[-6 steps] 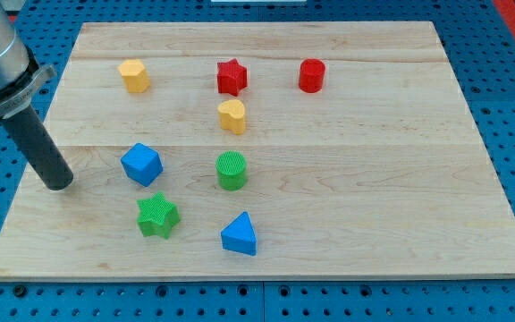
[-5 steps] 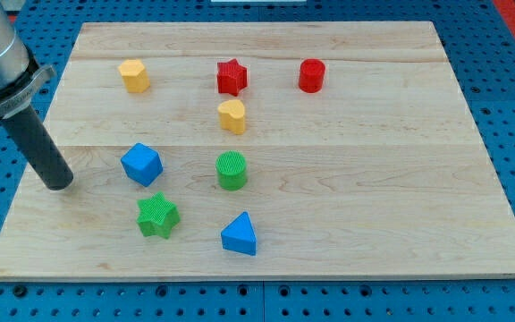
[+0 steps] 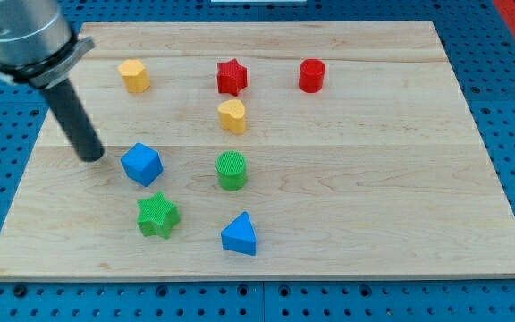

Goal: Point at the green circle

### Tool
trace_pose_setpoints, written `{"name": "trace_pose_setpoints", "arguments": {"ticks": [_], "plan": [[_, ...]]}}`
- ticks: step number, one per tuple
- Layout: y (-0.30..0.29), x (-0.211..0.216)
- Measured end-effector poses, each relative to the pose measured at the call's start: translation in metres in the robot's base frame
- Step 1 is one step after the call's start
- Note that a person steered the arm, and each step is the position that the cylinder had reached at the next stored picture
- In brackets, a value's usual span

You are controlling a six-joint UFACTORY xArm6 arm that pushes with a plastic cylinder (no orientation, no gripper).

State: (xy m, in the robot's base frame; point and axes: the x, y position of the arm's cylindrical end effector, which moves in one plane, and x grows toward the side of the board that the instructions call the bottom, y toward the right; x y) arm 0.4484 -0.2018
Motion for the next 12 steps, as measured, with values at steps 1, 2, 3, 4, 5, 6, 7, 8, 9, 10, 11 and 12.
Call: {"name": "trace_pose_setpoints", "arguments": {"ticks": [1, 2, 3, 4, 5, 6, 7, 8, 9, 10, 11, 12], "plan": [[0.022, -0.023], [0.022, -0.023], [0.022, -0.023], [0.021, -0.024], [0.017, -0.025], [0.017, -0.025], [0.029, -0.025], [0.06, -0.025], [0.082, -0.026], [0.116, -0.026], [0.163, -0.023], [0.197, -0.013]]}}
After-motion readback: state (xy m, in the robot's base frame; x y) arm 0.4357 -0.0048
